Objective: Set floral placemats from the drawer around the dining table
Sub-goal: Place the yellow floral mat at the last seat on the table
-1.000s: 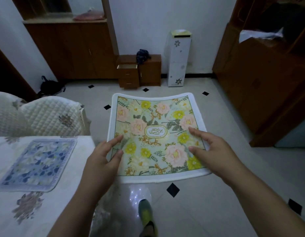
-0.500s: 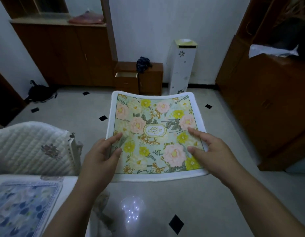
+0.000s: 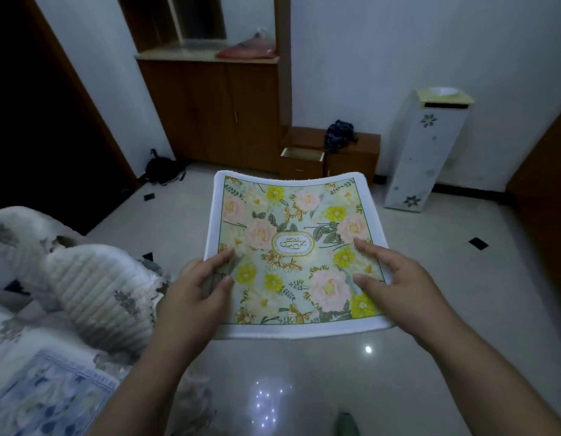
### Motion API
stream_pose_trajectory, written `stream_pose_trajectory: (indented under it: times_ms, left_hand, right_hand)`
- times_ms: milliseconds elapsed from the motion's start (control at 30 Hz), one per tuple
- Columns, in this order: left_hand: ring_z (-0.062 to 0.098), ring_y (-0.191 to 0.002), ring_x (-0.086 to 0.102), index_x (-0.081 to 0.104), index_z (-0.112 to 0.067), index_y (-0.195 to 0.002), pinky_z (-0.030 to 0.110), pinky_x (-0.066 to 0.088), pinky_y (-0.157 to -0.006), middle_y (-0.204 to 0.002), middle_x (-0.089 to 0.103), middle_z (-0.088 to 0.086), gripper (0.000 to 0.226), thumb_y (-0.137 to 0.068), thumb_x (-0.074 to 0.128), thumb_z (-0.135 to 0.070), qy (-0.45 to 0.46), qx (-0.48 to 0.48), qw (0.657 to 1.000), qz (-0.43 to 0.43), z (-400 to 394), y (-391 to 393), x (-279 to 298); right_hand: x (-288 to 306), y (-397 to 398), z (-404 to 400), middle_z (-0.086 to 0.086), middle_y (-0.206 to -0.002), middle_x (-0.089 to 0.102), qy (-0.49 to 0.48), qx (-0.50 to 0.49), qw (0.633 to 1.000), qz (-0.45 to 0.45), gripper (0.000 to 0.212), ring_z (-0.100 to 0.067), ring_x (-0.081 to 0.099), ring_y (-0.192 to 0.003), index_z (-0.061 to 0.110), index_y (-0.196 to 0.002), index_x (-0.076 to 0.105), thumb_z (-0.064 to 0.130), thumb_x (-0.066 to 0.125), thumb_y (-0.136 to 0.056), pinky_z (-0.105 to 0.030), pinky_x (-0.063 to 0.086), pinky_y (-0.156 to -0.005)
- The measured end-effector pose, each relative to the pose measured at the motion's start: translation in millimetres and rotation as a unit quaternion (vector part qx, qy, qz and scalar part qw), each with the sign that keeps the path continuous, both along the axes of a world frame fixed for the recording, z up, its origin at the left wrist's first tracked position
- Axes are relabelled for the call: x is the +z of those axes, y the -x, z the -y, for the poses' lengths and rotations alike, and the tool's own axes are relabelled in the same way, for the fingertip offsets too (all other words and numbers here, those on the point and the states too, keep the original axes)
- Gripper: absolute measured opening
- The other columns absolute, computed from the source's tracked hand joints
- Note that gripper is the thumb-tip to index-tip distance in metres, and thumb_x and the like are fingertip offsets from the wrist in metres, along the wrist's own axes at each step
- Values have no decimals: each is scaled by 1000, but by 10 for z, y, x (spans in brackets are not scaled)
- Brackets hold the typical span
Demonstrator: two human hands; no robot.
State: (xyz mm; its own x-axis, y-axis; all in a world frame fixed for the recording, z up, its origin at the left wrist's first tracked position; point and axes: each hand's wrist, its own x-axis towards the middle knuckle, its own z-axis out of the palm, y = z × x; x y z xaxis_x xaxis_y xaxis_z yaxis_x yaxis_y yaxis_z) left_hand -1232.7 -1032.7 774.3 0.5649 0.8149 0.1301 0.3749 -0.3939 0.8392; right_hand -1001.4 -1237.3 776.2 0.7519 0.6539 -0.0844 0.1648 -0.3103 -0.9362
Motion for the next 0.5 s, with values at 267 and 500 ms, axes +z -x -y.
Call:
stream_pose_trajectory:
  times_ms: [267, 500]
  left_hand:
    - [-19, -108, 51, 64, -42, -129, 13, 42, -91, -113, 58, -32, 41, -95, 67, -20, -16, 112, 993, 19, -270, -714, 55]
    - [-26, -106, 47, 62, -48, -126, 2, 35, -85, -114, 56, -36, 40, -96, 66, -21, 10, 193, 981, 20, -705, -911, 12]
  right_hand:
    - [250, -1127, -913, 31, -113, 60, 9, 117, 993, 16, 52, 8, 68, -88, 49, -127, 63, 14, 72, -91, -16, 58, -69]
    - [228, -1522, -1836, 22, -121, 63, 33, 203, 978, 19, 51, -2, 69, -94, 47, -127, 64, 14, 73, -90, -20, 60, -72]
